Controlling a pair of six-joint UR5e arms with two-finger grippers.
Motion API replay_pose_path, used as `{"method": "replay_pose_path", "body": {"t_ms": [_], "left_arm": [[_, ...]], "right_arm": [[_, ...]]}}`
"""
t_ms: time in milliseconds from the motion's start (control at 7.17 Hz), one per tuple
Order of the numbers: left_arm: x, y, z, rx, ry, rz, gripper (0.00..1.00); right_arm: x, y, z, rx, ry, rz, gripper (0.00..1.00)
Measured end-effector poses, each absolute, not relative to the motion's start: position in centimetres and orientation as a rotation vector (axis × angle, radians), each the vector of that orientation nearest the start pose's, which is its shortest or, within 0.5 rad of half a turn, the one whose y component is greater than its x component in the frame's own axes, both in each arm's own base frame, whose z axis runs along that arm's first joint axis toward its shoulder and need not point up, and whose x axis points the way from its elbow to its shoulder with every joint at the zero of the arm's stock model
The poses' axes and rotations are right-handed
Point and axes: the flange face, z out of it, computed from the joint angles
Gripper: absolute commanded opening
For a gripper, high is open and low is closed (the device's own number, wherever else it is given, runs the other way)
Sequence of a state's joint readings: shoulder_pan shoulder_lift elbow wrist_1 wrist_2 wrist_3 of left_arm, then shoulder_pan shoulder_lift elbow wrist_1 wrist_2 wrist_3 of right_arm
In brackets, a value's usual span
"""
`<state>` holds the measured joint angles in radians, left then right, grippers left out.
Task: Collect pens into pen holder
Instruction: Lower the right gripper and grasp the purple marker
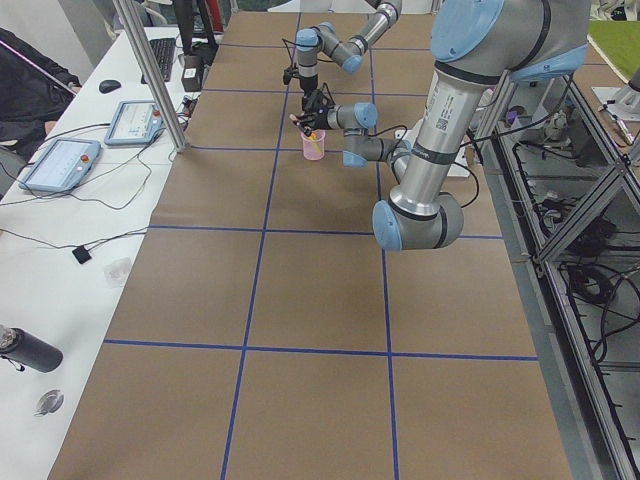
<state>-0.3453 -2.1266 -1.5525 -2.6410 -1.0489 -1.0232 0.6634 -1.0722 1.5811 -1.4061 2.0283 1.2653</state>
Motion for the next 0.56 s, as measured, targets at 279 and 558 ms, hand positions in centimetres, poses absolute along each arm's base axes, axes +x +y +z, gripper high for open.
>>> {"method": "replay_pose_path", "body": {"t_ms": [279, 558], "left_arm": [[54.7, -38.8, 22.0, 1.028, 1.236, -0.262, 1.00], [54.1, -38.3, 20.3, 1.032, 1.273, -0.269, 1.00]], "right_arm": [[-48.1, -48.8, 35.4, -0.084, -0.789, 0.187, 0.91], [-48.1, -48.8, 35.5, -0.087, -0.787, 0.186, 0.88]]}}
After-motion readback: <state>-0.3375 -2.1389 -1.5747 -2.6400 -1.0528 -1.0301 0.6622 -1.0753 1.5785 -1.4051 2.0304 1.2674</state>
